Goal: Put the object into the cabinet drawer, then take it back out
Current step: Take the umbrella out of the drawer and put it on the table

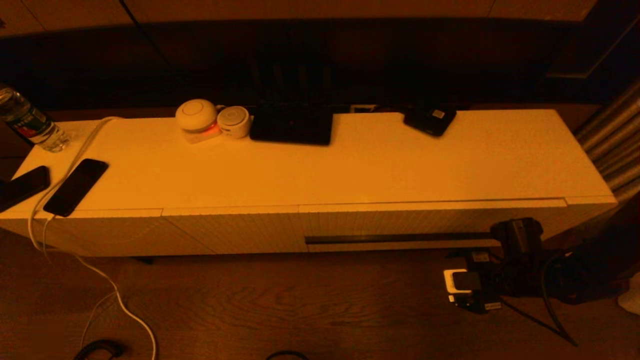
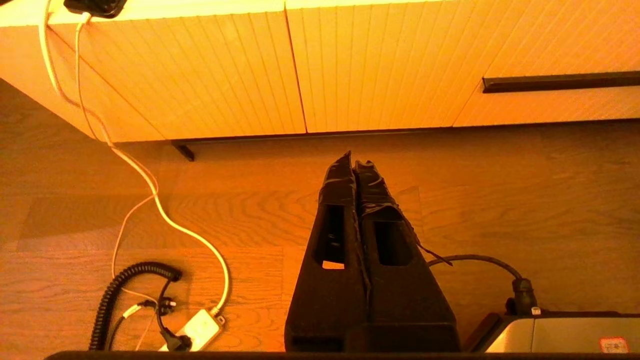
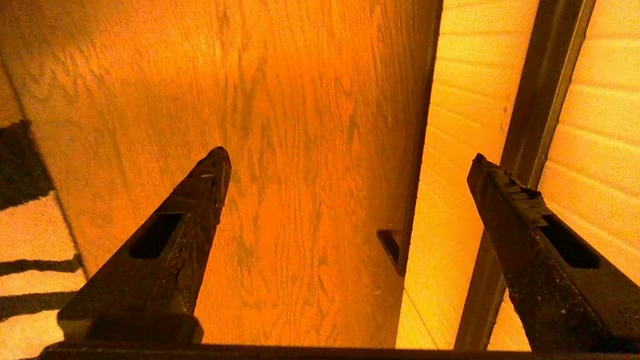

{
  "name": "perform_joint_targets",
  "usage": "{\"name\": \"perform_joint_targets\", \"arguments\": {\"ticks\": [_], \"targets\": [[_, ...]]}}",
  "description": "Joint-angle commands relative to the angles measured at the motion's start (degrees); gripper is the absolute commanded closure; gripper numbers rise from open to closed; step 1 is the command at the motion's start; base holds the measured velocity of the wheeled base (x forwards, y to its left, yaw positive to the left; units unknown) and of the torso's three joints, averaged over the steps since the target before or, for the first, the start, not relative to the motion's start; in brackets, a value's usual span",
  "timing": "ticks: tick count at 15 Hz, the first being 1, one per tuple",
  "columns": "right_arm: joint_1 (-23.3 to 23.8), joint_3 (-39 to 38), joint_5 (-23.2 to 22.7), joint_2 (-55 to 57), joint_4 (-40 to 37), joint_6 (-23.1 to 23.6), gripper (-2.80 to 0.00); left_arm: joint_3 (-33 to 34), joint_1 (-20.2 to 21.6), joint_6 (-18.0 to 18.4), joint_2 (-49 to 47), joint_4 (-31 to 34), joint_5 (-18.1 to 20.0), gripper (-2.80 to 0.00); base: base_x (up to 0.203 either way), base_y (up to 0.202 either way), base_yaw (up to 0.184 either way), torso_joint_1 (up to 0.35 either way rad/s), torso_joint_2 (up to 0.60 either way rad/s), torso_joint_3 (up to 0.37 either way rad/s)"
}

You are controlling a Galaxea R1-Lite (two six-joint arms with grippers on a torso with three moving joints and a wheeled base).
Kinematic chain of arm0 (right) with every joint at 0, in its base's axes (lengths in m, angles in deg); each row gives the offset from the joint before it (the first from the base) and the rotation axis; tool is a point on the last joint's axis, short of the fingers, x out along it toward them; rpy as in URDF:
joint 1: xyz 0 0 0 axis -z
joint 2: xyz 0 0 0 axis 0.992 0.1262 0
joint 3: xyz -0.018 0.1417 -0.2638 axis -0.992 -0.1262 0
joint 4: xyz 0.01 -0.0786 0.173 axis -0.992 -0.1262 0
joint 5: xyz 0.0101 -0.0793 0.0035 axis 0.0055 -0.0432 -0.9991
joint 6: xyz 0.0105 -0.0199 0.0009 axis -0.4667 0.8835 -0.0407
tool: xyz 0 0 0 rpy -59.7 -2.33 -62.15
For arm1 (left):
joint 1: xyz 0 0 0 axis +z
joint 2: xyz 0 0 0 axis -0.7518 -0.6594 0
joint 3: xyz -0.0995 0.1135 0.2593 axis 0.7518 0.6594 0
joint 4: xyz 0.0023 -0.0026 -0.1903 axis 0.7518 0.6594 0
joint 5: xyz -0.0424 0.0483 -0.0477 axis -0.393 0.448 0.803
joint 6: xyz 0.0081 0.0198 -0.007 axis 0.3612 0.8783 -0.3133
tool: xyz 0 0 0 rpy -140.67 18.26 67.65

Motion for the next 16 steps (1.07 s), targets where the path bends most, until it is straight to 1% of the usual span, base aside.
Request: {"name": "perform_joint_targets", "arguments": {"ticks": [1,4,8,10,16], "targets": [[0.0,1.0,-0.1,0.7,0.1,0.5,-2.80,0.0,0.0,0.0,0.0,0.0,0.0,0.00,0.000,0.000,0.000,0.000,0.00,0.000],[-0.1,1.9,-0.1,2.0,1.1,1.7,-2.80,0.0,0.0,0.0,0.0,0.0,0.0,0.00,0.000,0.000,0.000,0.000,0.00,0.000],[0.0,3.0,0.0,3.1,1.5,1.7,-2.80,0.0,0.0,0.0,0.0,0.0,0.0,0.00,0.000,0.000,0.000,0.000,0.00,0.000],[0.0,4.1,0.0,4.2,3.8,1.7,-2.80,0.0,0.0,0.0,0.0,0.0,0.0,0.00,0.000,0.000,0.000,0.000,0.00,0.000],[0.1,6.4,0.3,5.6,4.0,1.5,-2.80,0.0,0.0,0.0,0.0,0.0,0.0,0.00,0.000,0.000,0.000,0.000,0.00,0.000]]}}
